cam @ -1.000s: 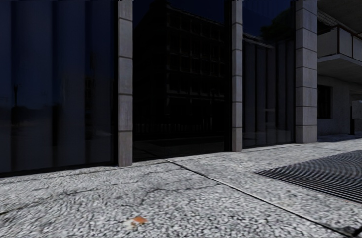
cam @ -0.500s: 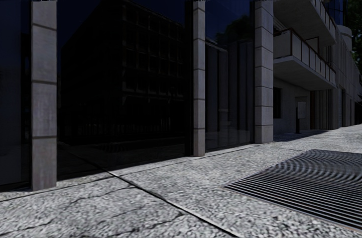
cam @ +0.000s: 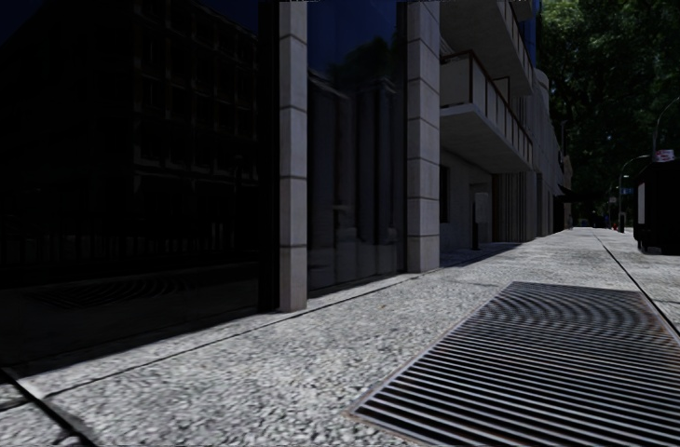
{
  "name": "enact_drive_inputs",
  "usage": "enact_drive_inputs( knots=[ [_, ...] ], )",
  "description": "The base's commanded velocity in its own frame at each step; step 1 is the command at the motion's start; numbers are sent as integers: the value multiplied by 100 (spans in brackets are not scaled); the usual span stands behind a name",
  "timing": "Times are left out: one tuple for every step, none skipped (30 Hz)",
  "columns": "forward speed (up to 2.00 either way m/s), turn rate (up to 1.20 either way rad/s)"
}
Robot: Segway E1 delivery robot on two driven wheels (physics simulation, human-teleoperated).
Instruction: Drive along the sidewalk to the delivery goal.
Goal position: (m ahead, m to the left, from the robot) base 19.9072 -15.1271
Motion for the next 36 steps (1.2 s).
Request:
enact_drive_inputs(
  knots=[
    [153, -55],
    [161, -55],
    [200, -55],
    [200, -55],
    [200, -55],
    [200, -55],
    [200, -55],
    [200, -55],
    [200, -55],
    [200, -55],
    [200, -55],
    [200, -55],
    [200, -55],
    [200, -55],
    [200, -55],
    [200, -55],
    [200, -55],
    [200, -55],
    [200, -55],
    [200, -55],
    [200, -55],
    [200, -55],
    [200, -55],
    [200, -55],
    [200, -55],
    [200, -55],
    [200, -55],
    [200, -55],
    [200, -55],
    [200, -55],
    [200, -55],
    [200, -55],
    [200, -55],
    [200, -55],
    [200, -55],
    [200, -55]
  ],
)
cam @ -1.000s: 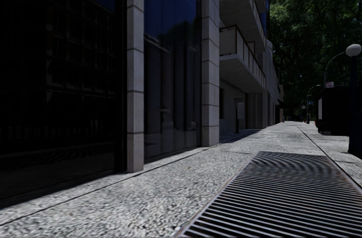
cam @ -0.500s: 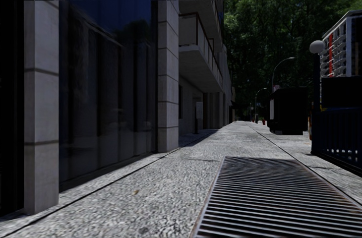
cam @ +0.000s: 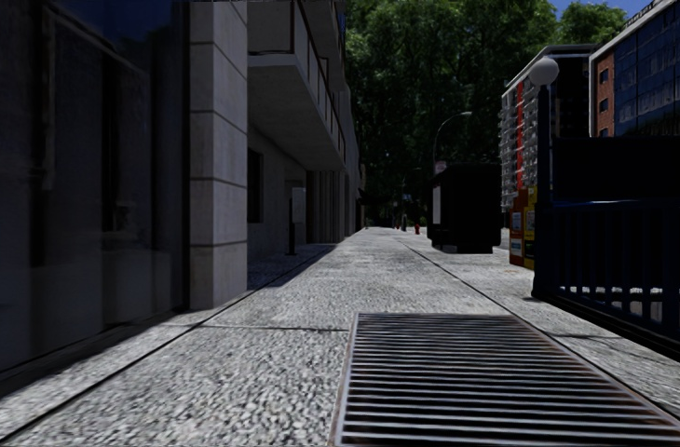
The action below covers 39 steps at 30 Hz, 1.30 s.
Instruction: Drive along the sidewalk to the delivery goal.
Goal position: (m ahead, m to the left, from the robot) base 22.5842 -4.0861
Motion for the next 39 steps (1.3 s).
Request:
enact_drive_inputs(
  knots=[
    [200, -55],
    [200, -55],
    [200, -55],
    [200, -55],
    [200, -55],
    [200, -9],
    [200, -9],
    [200, 0],
    [200, 0],
    [200, 0],
    [200, 0],
    [200, 0],
    [200, 0],
    [200, 0],
    [200, 0],
    [200, 0],
    [200, 0],
    [200, 0],
    [200, 0],
    [200, 0],
    [200, 0],
    [200, 0],
    [200, 0],
    [200, 0],
    [200, 0],
    [200, 0],
    [200, 0],
    [200, 0],
    [200, 0],
    [200, 0],
    [200, 0],
    [200, 0],
    [200, 0],
    [200, 0],
    [200, 0],
    [200, 0],
    [200, 0],
    [200, 0],
    [200, 0]
  ],
)
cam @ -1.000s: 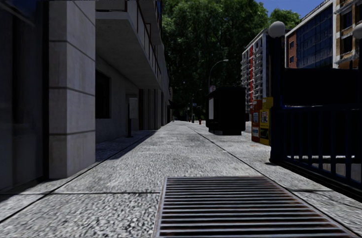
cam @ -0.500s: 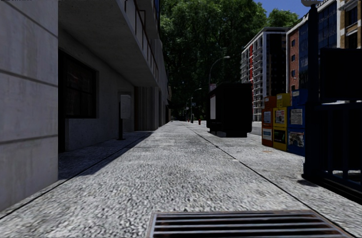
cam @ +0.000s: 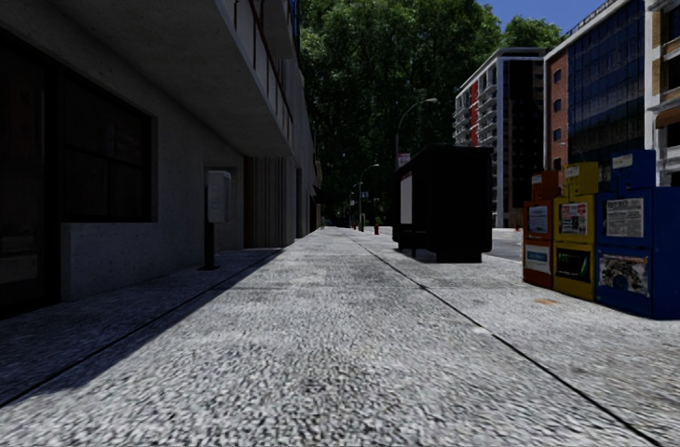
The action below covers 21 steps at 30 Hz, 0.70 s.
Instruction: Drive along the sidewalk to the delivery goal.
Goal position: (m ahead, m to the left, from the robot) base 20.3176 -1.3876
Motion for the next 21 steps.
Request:
enact_drive_inputs(
  knots=[
    [200, 0],
    [200, 0],
    [200, 0],
    [200, 0],
    [200, 0],
    [200, 0],
    [200, 0],
    [200, 0],
    [200, 0],
    [200, 0],
    [200, 0],
    [200, 0],
    [200, 0],
    [200, 0],
    [200, 0],
    [200, 0],
    [200, 0],
    [200, 0],
    [200, 0],
    [200, 0],
    [200, 0]
  ],
)
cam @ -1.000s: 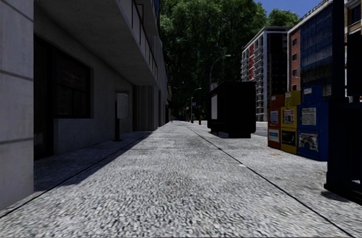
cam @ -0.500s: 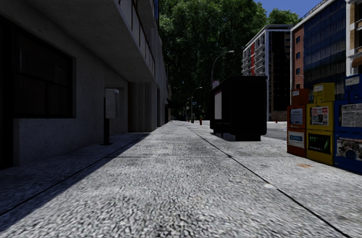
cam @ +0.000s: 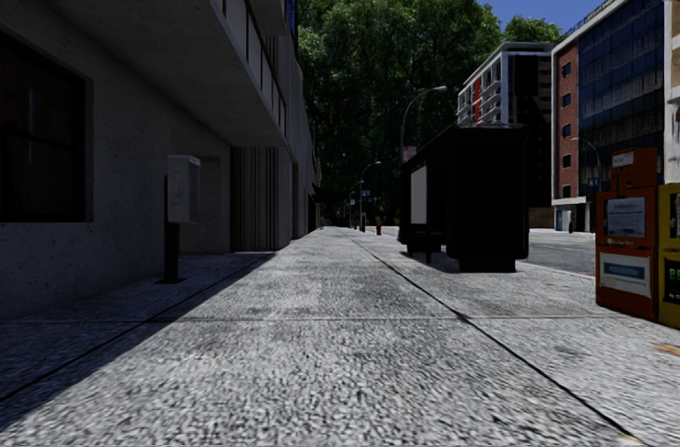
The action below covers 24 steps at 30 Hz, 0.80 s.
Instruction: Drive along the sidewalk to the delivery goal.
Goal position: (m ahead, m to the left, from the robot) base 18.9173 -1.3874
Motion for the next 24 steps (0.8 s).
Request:
enact_drive_inputs(
  knots=[
    [200, 0],
    [200, 0],
    [200, 0],
    [200, 0],
    [200, 0],
    [200, 0],
    [200, 0],
    [200, 0],
    [200, 0],
    [200, 0],
    [200, 0],
    [200, 0],
    [200, 0],
    [200, 0],
    [200, 0],
    [200, -4],
    [200, -7],
    [200, -10],
    [200, -10],
    [200, -19],
    [200, -27],
    [200, -29],
    [200, -29],
    [200, -30]
  ],
)
